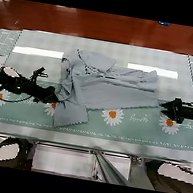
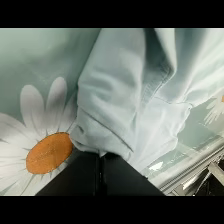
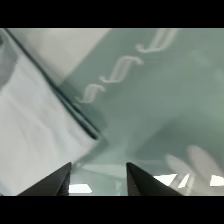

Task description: Fold the shirts.

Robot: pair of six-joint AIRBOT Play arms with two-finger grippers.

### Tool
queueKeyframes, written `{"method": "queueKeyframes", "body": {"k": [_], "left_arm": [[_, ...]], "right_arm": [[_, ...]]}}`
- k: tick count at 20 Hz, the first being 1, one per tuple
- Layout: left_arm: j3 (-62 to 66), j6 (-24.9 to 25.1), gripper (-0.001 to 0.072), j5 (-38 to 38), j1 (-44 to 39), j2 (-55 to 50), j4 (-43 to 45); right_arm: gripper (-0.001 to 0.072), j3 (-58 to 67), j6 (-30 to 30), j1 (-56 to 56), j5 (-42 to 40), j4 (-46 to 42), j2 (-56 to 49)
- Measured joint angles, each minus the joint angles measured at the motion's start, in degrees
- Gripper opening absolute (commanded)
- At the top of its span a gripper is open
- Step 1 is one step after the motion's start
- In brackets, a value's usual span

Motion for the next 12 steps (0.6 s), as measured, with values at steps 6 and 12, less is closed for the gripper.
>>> {"method": "queueKeyframes", "body": {"k": [6,12], "left_arm": [[0.44,-0.04,0.0012,-0.09,0.0,0.0,-0.02],[9.25,-0.7,0.0012,-2.69,3.3,3.82,-1.6]], "right_arm": [[0.0025,4.2,0.15,10.05,-5.01,2.21,-5.25],[0.0025,18.67,2.03,16.94,-0.2,-2.05,-3.19]]}}
